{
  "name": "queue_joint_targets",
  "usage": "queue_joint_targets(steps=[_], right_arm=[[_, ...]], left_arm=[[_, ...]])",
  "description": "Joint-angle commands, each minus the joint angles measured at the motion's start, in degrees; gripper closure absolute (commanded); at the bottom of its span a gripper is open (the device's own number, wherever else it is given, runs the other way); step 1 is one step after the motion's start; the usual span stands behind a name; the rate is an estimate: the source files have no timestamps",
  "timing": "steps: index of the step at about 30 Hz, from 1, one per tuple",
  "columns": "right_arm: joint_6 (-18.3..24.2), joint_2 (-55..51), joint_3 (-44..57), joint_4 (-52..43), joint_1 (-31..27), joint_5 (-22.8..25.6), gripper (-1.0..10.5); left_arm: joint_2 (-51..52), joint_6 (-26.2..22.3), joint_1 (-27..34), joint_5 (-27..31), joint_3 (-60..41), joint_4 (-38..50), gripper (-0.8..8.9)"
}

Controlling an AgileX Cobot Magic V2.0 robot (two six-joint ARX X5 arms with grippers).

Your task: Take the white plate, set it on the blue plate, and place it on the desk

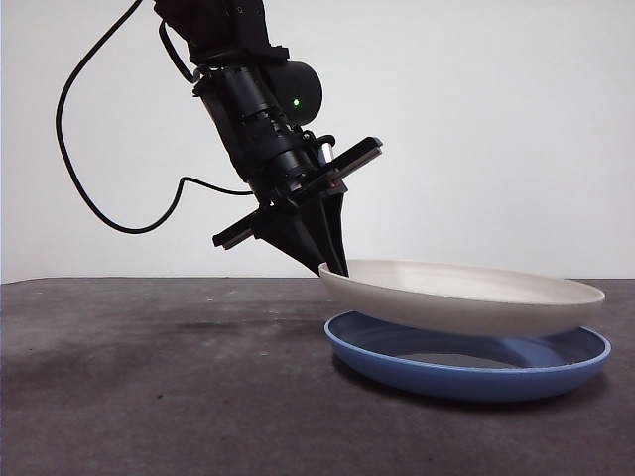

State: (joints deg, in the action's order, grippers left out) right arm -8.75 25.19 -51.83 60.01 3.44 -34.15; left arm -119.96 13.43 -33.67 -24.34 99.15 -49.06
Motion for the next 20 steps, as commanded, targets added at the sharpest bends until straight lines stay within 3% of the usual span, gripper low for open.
queue_joint_targets(steps=[1,20], right_arm=[[1.3,0.1,-0.8,-0.4,0.1,0.2,3.4],[1.5,0.1,-0.8,-0.3,0.2,1.2,3.4]], left_arm=[[-1.4,-0.1,-0.5,-0.3,1.7,0.8,7.99],[-4.8,-0.5,-1.4,-0.3,1.7,2.3,7.83]])
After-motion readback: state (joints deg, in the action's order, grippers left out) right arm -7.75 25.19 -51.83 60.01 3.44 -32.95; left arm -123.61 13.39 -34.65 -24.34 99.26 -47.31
